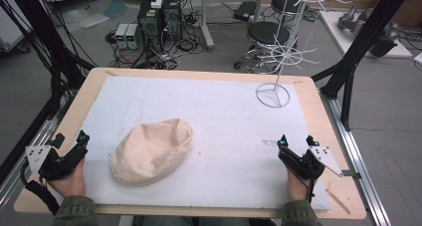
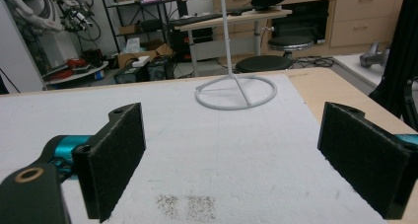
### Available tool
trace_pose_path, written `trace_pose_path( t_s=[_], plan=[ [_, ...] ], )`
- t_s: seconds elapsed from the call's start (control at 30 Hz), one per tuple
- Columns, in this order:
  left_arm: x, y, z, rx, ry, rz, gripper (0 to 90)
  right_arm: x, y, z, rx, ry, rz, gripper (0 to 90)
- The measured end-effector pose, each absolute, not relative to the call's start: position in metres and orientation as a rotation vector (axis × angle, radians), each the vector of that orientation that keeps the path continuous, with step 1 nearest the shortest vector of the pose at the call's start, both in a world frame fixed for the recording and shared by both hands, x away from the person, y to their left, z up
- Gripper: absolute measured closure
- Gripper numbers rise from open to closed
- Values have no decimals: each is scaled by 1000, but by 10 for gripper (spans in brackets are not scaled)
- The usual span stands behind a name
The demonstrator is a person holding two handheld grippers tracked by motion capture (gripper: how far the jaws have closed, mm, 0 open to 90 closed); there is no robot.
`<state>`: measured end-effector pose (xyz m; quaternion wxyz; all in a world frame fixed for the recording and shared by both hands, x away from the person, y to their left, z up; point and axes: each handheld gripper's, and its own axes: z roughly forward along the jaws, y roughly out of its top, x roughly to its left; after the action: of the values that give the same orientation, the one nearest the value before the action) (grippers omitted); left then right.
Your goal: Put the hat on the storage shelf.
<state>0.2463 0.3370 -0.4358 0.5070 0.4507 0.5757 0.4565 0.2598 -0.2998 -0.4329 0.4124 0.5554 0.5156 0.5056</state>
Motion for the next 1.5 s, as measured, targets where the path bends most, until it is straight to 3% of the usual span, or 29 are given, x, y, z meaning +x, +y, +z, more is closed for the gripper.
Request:
trace_pose_path(
  t_s=[0.43, 0.93, 1.5],
  plan=[
    [247, 329, -428, 1100, 1352, 1066, 284, 260, -300, -433, 1402, 1300, 1274, 98],
    [262, 308, -423, 1256, 1291, 840, 290, 261, -299, -434, 1405, 1313, 1283, 98],
    [272, 288, -426, 1389, 1268, 725, 290, 262, -299, -434, 1409, 1327, 1283, 98]
  ],
)
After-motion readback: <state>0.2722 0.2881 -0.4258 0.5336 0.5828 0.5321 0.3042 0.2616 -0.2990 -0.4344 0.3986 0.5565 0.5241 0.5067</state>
